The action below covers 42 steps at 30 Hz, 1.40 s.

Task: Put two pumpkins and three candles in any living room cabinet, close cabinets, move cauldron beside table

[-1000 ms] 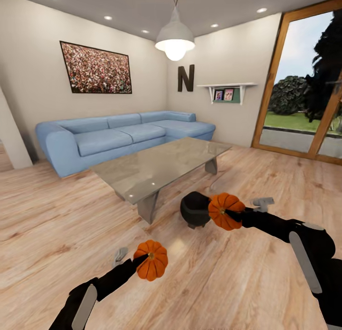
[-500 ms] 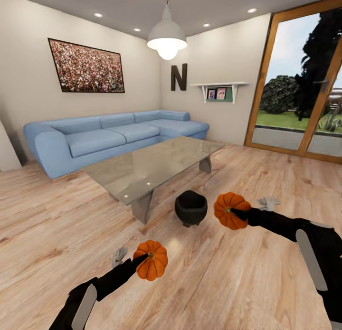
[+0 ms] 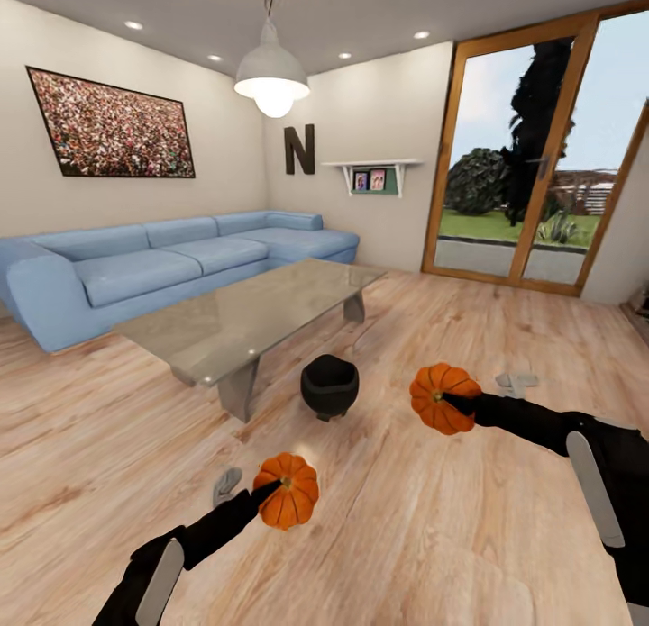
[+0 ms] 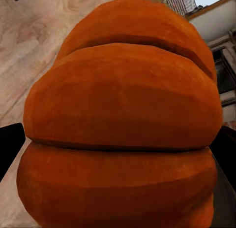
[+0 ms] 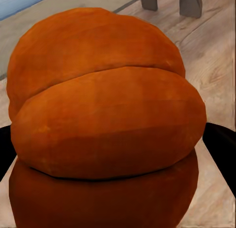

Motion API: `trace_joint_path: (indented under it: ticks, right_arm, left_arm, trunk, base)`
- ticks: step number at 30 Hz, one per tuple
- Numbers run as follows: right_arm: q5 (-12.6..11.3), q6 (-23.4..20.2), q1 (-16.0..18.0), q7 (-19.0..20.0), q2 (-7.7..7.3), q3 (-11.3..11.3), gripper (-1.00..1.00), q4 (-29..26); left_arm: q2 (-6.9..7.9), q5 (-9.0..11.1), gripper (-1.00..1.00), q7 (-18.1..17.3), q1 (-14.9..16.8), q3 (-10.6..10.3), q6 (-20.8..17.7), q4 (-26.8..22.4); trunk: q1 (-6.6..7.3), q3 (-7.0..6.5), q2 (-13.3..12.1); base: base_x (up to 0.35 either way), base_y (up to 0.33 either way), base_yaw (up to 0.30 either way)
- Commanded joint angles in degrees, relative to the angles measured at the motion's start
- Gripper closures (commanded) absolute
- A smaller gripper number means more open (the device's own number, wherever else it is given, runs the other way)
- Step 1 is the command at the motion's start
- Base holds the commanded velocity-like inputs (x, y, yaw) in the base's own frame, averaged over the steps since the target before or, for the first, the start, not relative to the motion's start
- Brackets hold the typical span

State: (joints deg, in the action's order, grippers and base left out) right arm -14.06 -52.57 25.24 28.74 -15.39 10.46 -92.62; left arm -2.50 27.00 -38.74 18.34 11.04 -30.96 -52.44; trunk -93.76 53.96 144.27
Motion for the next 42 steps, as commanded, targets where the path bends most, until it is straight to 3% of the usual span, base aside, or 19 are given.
trace_joint_path:
  ticks: [1,15,28,38,39,40,42]
  right_arm:
    - [-0.26,-0.41,0.07,0.35,0.01,0.09,1.0,-0.02]
    - [-0.26,-2.51,0.81,0.35,-1.22,1.09,1.0,-0.02]
    - [-0.26,-2.55,0.87,0.35,-1.31,1.92,1.0,-0.02]
    - [-0.25,-2.6,0.86,0.35,-1.31,2.04,1.0,-0.02]
    - [-0.25,-2.61,0.86,0.35,-1.31,2.17,1.0,-0.02]
    - [-0.26,-3.92,1.28,0.35,-1.31,4.61,1.0,-0.02]
    - [-0.26,-4.49,1.38,0.35,-1.31,4.93,1.0,-0.02]
  left_arm:
    - [-0.07,0.33,1.0,-0.16,0.03,0.17,-0.49,-0.02]
    - [-0.14,0.53,1.0,0.22,0.03,0.32,-0.46,-0.13]
    - [-0.53,0.03,1.0,2.19,0.08,0.12,-0.44,0.03]
    - [-1.11,0.0,1.0,3.92,3.17,0.04,-0.51,1.84]
    - [-1.16,-0.01,1.0,3.92,3.24,0.04,-0.49,2.02]
    - [-1.19,-0.02,1.0,3.94,3.35,0.08,-0.43,3.41]
    - [-1.19,-0.02,1.0,3.94,3.36,0.09,-0.43,3.62]
  trunk:
    - [0.05,0.03,0.03]
    - [0.05,-0.11,0.03]
    - [0.05,-0.01,0.03]
    - [0.05,0.35,0.03]
    - [0.05,0.35,0.03]
    - [0.05,0.35,0.03]
    - [0.05,0.34,0.03]
  base:
    - [-0.257,0.0,-0.27]
    - [-0.053,0.0,-0.27]
    - [0.0,0.0,-0.268]
    - [0.0,0.0,-0.132]
    - [0.0,0.0,-0.017]
    - [0.0,0.0,-0.228]
    - [0.0,0.0,-0.244]
